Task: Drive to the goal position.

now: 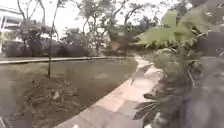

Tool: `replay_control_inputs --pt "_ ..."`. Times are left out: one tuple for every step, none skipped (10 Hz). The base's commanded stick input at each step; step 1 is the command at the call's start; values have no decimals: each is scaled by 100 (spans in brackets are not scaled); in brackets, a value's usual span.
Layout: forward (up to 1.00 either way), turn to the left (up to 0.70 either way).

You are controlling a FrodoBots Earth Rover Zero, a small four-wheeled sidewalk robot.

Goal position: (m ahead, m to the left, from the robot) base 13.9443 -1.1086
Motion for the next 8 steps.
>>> replay_control_inputs --pt "100 -40" --pt "100 -40" --pt "100 -40" --pt "100 -40" --pt "100 -40" --pt "100 -40" --pt "100 -40" --pt "100 -40"
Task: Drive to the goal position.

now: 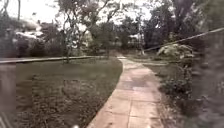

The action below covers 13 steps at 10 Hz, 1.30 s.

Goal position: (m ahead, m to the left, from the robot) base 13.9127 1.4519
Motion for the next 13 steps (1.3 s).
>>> replay_control_inputs --pt "100 -40" --pt "100 0" --pt "100 0" --pt "100 0" --pt "100 0" --pt "100 0" --pt "100 0" --pt "100 0" --pt "100 0" --pt "100 0" --pt "100 0" --pt "100 0" --pt "100 0"
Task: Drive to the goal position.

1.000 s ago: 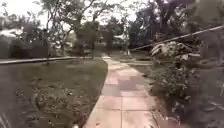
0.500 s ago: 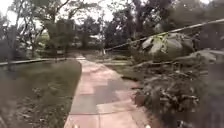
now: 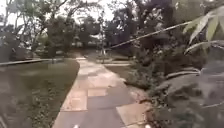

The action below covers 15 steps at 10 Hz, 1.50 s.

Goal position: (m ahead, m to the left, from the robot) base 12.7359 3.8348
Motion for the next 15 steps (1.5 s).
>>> replay_control_inputs --pt "100 0" --pt "100 37" --pt "100 40" --pt "100 40" --pt "100 40" --pt "100 40" --pt "100 11" --pt "100 0" --pt "100 0" --pt "100 0" --pt "100 0" --pt "100 0" --pt "100 0" --pt "100 0" --pt "100 0"
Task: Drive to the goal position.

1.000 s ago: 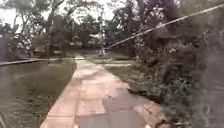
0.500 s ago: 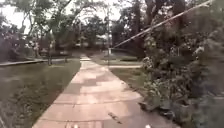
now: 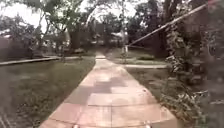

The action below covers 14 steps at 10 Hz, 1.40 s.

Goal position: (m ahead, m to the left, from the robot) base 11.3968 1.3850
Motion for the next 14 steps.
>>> replay_control_inputs --pt "100 0" --pt "100 0" --pt "100 0" --pt "100 0" --pt "100 0" --pt "100 0" --pt "100 0" --pt "100 0" --pt "100 0" --pt "100 0" --pt "100 0" --pt "100 0" --pt "100 0" --pt "100 0"
